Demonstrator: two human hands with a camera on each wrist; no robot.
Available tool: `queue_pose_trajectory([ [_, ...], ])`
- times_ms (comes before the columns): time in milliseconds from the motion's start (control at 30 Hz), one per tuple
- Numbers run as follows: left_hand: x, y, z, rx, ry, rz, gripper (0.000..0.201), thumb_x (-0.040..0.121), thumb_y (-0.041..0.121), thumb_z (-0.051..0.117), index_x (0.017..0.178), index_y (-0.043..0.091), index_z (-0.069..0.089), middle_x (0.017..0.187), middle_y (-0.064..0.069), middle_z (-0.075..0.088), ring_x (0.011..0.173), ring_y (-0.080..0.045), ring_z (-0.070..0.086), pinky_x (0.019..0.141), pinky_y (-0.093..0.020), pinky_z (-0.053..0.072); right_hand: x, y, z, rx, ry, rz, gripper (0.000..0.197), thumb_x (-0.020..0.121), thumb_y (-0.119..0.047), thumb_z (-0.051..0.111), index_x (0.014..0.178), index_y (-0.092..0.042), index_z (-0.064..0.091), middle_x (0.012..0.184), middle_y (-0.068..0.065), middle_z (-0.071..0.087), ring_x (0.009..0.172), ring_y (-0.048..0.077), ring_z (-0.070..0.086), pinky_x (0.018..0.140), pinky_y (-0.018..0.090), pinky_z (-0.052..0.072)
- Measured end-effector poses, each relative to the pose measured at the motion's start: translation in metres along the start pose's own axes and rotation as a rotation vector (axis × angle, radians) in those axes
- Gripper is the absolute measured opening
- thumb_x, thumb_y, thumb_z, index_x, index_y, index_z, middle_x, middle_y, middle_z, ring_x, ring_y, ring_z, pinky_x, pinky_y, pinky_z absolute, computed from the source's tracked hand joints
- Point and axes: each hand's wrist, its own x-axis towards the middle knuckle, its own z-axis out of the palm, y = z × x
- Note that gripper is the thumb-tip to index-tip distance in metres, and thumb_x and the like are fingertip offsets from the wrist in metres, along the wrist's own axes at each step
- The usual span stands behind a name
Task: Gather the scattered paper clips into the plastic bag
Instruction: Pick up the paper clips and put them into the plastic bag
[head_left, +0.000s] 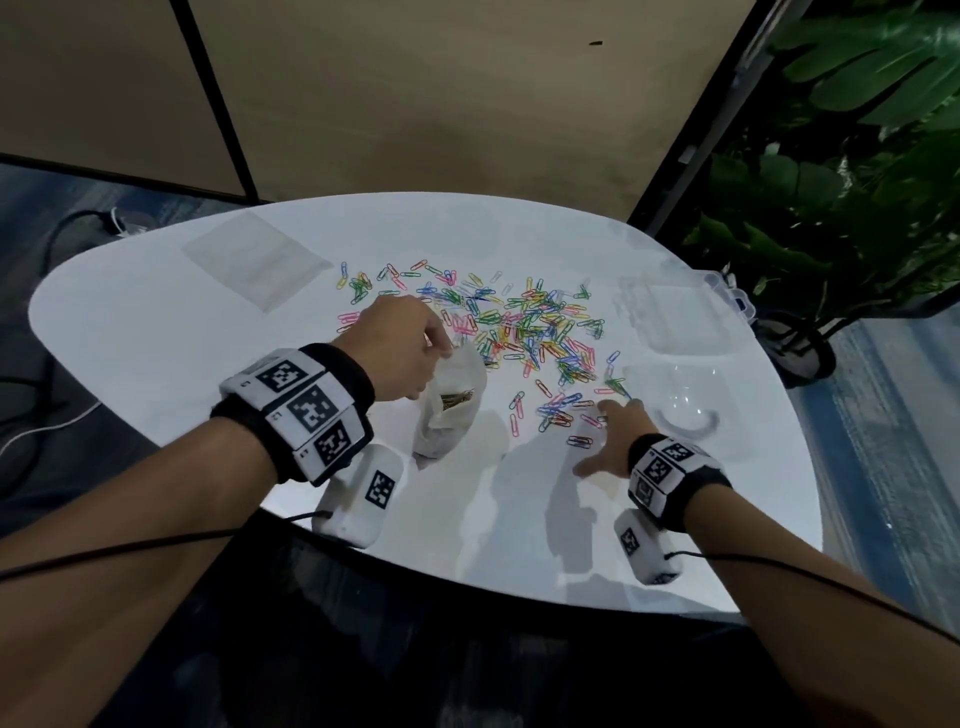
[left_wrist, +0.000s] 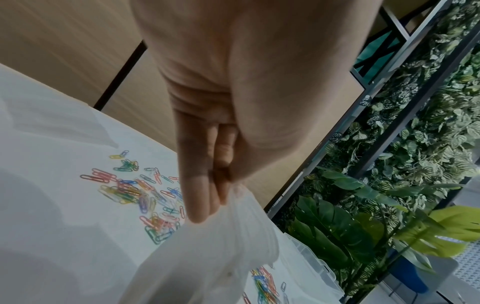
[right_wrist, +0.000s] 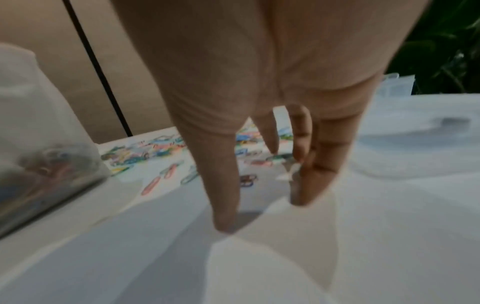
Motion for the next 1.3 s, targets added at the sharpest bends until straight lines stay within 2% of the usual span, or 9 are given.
queue_pose_trajectory([
  [233, -0.005, -0.027, -0.014, -0.028, 0.021, 0.004, 0.016, 0.094, 0.007, 0.056, 0.094, 0.009, 0.072, 0.069, -0.01, 0.068, 0.061, -0.029, 0.071, 0.066, -0.041, 0.063, 0.021, -0.072, 0.011, 0.247, 0.227, -0.049, 0.037, 0.075, -0.029, 0.071, 0.106, -0.013, 0.058, 0.104, 0.008, 0.065, 0.1, 0.025, 0.063, 0.083, 0.028, 0.053],
  [367, -0.006, -0.033, -0.02, -0.009, 0.017, 0.013, 0.016, 0.094, 0.009, 0.056, 0.092, 0.012, 0.071, 0.069, -0.008, 0.07, 0.06, -0.026, 0.072, 0.065, -0.039, 0.063, 0.038, -0.095, 0.007, 0.374, 0.271, -0.04, 0.064, 0.079, -0.027, 0.072, 0.136, -0.015, 0.046, 0.135, 0.012, 0.045, 0.08, 0.017, 0.048, 0.075, 0.021, 0.041],
  [467, -0.005, -0.033, -0.022, -0.001, 0.014, 0.019, 0.017, 0.094, 0.01, 0.056, 0.094, 0.011, 0.072, 0.07, -0.006, 0.069, 0.061, -0.026, 0.073, 0.066, -0.036, 0.063, 0.048, -0.101, 0.005, 0.238, 0.302, -0.075, 0.058, 0.085, -0.027, 0.067, 0.14, -0.022, 0.048, 0.146, 0.014, 0.03, 0.096, 0.025, 0.059, 0.089, 0.026, 0.045],
  [533, -0.005, -0.032, -0.022, 0.012, 0.01, 0.029, 0.017, 0.094, 0.009, 0.055, 0.094, 0.011, 0.072, 0.071, -0.004, 0.068, 0.061, -0.026, 0.073, 0.066, -0.037, 0.063, 0.053, -0.106, 0.005, 0.113, 0.326, -0.13, 0.038, 0.09, -0.024, 0.061, 0.128, -0.018, 0.061, 0.141, 0.015, 0.039, 0.108, 0.031, 0.06, 0.095, 0.032, 0.047],
  [633, -0.005, -0.032, -0.021, 0.013, 0.0, 0.039, 0.02, 0.093, 0.008, 0.053, 0.091, 0.012, 0.072, 0.074, -0.008, 0.069, 0.062, -0.03, 0.073, 0.066, -0.04, 0.063, 0.055, -0.108, 0.002, 0.054, 0.351, -0.195, 0.021, 0.092, -0.016, 0.061, 0.107, -0.011, 0.074, 0.121, 0.017, 0.058, 0.097, 0.031, 0.065, 0.09, 0.032, 0.052],
  [900, -0.003, -0.024, -0.017, 0.036, -0.027, 0.025, 0.021, 0.093, 0.006, 0.052, 0.089, 0.014, 0.071, 0.07, 0.002, 0.062, 0.064, -0.03, 0.073, 0.067, -0.041, 0.063, 0.051, -0.081, -0.016, 0.257, 0.331, -0.122, 0.021, 0.086, -0.027, 0.071, 0.098, -0.012, 0.079, 0.093, 0.007, 0.076, 0.09, 0.022, 0.069, 0.085, 0.023, 0.052],
  [1033, 0.001, -0.02, -0.014, 0.049, -0.025, 0.024, 0.021, 0.093, 0.006, 0.053, 0.089, 0.012, 0.072, 0.074, -0.002, 0.063, 0.064, -0.032, 0.073, 0.065, -0.043, 0.063, 0.049, -0.071, -0.039, 0.603, 0.222, -0.065, 0.017, 0.08, -0.023, 0.077, 0.091, -0.01, 0.079, 0.075, 0.002, 0.075, 0.072, 0.012, 0.069, 0.082, 0.025, 0.057],
  [1167, 0.007, -0.015, -0.009, 0.054, -0.017, 0.005, 0.021, 0.094, 0.008, 0.054, 0.09, 0.012, 0.073, 0.073, -0.004, 0.066, 0.064, -0.03, 0.073, 0.068, -0.041, 0.063, 0.017, -0.094, -0.06, 1.302, -0.029, -0.193, 0.015, 0.081, -0.002, 0.075, 0.093, 0.006, 0.072, 0.091, 0.016, 0.074, 0.068, 0.015, 0.071, 0.076, 0.024, 0.06],
  [1300, 0.009, -0.012, -0.003, 0.018, 0.059, -0.018, 0.019, 0.093, 0.005, 0.056, 0.086, 0.011, 0.073, 0.066, 0.001, 0.062, 0.062, -0.031, 0.073, 0.068, -0.04, 0.063, -0.029, -0.122, -0.064, 1.419, -0.24, -0.372, 0.007, 0.084, 0.003, 0.069, 0.089, 0.008, 0.07, 0.081, 0.01, 0.072, 0.068, 0.014, 0.071, 0.07, 0.018, 0.058],
])
